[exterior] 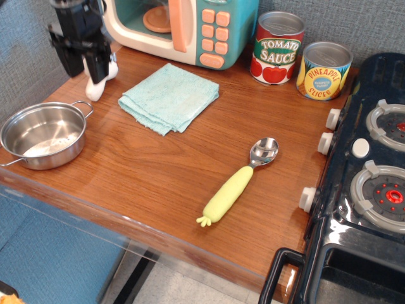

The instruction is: Move the mushroom off of the blue rag and place it in front of the microwave.

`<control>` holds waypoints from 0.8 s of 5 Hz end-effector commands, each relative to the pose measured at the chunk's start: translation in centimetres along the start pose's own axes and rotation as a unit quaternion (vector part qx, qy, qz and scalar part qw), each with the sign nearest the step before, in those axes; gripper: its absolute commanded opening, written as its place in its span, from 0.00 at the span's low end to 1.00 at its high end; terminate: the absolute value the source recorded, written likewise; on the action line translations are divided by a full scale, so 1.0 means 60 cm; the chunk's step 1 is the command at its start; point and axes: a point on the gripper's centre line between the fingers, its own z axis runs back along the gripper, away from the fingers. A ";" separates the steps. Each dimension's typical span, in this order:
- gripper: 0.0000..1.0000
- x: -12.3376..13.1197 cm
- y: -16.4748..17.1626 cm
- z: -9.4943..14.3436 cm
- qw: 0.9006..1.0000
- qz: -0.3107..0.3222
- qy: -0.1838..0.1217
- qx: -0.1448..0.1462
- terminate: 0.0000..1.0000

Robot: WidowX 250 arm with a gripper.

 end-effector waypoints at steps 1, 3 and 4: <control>1.00 -0.007 0.009 0.115 0.998 0.016 -0.054 0.030 0.00; 1.00 -0.003 0.006 0.096 0.999 0.003 -0.029 0.039 0.00; 1.00 -0.003 0.006 0.096 0.999 0.003 -0.029 0.039 1.00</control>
